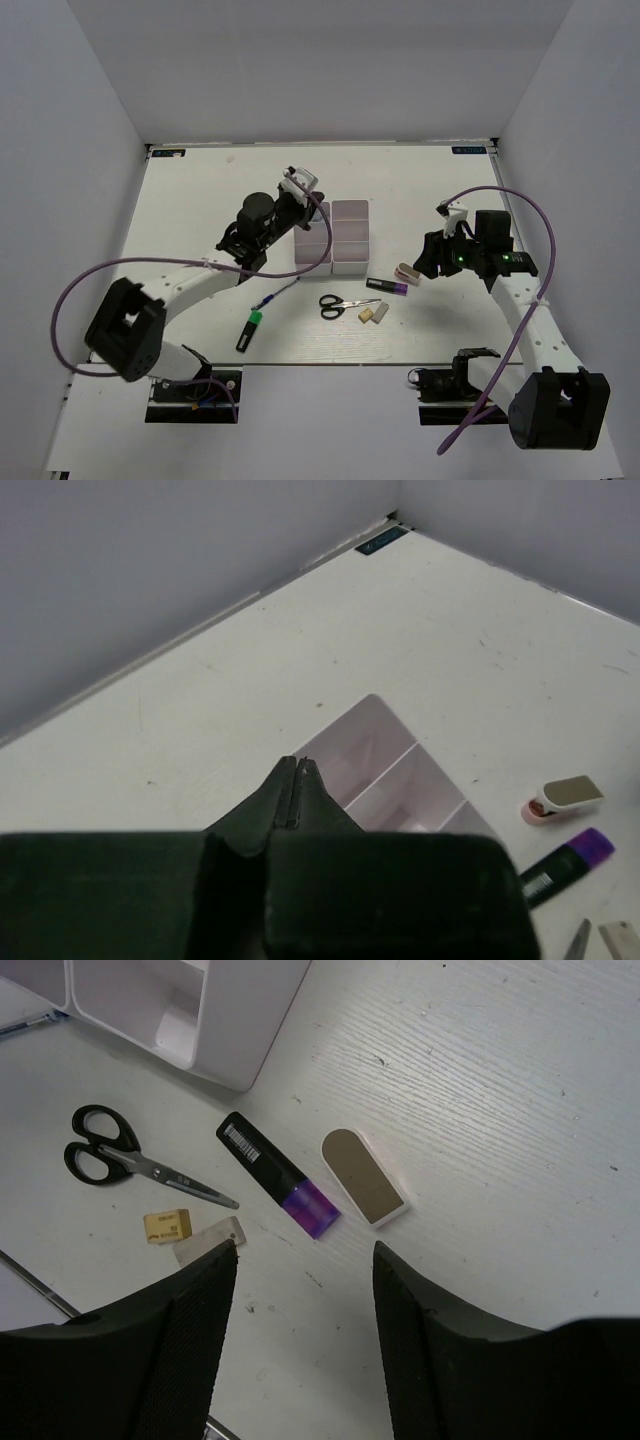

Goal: Sort the stationery into containers
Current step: Place the pen in the storage box, then pick up the pen from the center of the board.

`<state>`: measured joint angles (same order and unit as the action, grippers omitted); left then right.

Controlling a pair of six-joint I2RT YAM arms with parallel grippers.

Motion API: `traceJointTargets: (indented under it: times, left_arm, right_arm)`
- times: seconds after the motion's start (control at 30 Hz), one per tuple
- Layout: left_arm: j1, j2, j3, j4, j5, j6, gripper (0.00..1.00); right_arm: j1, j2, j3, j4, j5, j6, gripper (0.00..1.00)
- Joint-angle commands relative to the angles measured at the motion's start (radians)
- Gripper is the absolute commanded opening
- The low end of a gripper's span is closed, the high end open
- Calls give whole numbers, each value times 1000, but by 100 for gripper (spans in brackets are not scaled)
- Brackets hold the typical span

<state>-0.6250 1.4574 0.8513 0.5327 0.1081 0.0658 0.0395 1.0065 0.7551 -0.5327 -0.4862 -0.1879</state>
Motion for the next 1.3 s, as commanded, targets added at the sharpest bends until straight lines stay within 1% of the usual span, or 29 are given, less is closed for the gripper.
traceJointTargets:
  times: [0.0, 0.03, 0.1, 0.17, 0.2, 0.23, 0.27, 0.3, 0.4, 0.43, 0.53, 0.57, 0.6, 0.63, 0.67, 0.73, 0.87, 0.93, 1.03, 1.13, 1.27]
  left_arm:
    - [-34, -174, 3, -181, -26, 3, 0]
    - [-39, -195, 3, -270, -37, 2, 0]
    - [-53, -271, -15, -408, -48, 6, 0]
    - [-58, -307, -52, -480, -67, 12, 0]
    - [-58, -362, -60, -525, -74, 17, 0]
    - [-58, -377, -79, -530, -90, 12, 0]
    - [-56, -394, -90, -581, -96, 9, 0]
    - [-58, -443, -121, -592, -102, 9, 0]
    - [-58, -508, -173, -638, -104, -20, 0]
    - [-58, -519, -179, -648, -104, -21, 0]
    - [-56, -548, -204, -749, -91, -27, 0]
    - [-58, -552, -210, -769, -87, -27, 3]
    - [-58, -555, -216, -796, -73, -21, 9]
    - [-58, -554, -221, -822, -62, -17, 34]
    - [-56, -552, -236, -830, -35, -5, 44]
    - [-58, -539, -276, -833, 13, 28, 55]
    - [-59, -451, -290, -813, 44, 103, 56]
    - [-59, -373, -273, -812, 44, 149, 55]
    - [-56, -301, -261, -768, 18, 182, 53]
    - [-44, -232, -252, -740, 4, 201, 52]
    - [-22, -154, -224, -738, -1, 189, 51]
  right_arm:
    - [-3, 4, 13, -10, -25, -19, 59]
    - [-1, 6, 12, -12, -26, -21, 59]
    - [-4, 7, 12, -9, -28, -19, 55]
    - [-1, 12, 12, -9, -32, -22, 55]
    - [0, 11, 9, -9, -35, -22, 54]
    - [-1, 12, 10, -12, -38, -21, 54]
    - [-1, 14, 10, -7, -38, -22, 54]
    - [-1, 15, 10, -9, -38, -22, 54]
    - [-3, 15, 9, -9, -37, -22, 54]
    - [-1, 18, 6, -7, -38, -22, 54]
    - [-3, 12, 4, -1, -34, -24, 54]
    - [-1, 12, 0, 0, -34, -27, 54]
    - [-1, 15, 0, 5, -35, -28, 54]
    - [-1, 15, -3, 4, -35, -31, 54]
    - [0, 17, -3, 7, -35, -31, 54]
    - [-1, 21, -3, 7, -35, -33, 54]
    - [-3, 27, 1, 4, -35, -33, 55]
    - [-1, 29, 3, 2, -35, -33, 55]
    - [-1, 21, 1, 2, -31, -33, 55]
    - [-4, 20, 3, 0, -37, -31, 56]
    - [-3, 17, 6, -4, -35, -36, 56]
